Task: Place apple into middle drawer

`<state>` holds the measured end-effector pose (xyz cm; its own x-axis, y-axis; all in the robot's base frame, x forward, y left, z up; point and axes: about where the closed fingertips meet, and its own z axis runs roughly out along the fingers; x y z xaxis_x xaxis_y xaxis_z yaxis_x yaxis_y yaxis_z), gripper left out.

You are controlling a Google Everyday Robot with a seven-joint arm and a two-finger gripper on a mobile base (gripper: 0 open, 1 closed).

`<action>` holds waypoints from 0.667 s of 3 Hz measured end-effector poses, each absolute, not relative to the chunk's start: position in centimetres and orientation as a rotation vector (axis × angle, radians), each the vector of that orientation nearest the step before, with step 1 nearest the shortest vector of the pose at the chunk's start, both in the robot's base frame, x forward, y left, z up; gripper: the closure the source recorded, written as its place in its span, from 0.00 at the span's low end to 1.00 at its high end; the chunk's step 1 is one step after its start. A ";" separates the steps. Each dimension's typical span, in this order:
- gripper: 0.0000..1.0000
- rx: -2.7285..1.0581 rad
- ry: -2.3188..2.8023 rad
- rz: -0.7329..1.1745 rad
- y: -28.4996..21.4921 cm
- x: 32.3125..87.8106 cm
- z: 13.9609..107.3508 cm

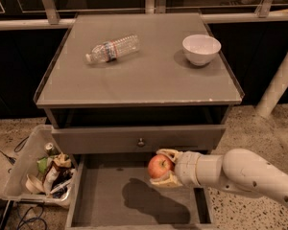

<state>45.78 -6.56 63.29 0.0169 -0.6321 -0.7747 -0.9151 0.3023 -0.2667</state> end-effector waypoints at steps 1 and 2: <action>1.00 -1.311 1.725 0.453 -7.4 47.1 59.7; 1.00 -1.311 1.725 0.453 -7.4 47.1 59.7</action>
Offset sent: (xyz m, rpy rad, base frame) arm 0.0128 -0.0091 -0.0263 0.0539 0.0124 -0.0529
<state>47.08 -7.38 59.74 -0.0383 -0.5741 -0.8179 -0.9020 0.3721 -0.2190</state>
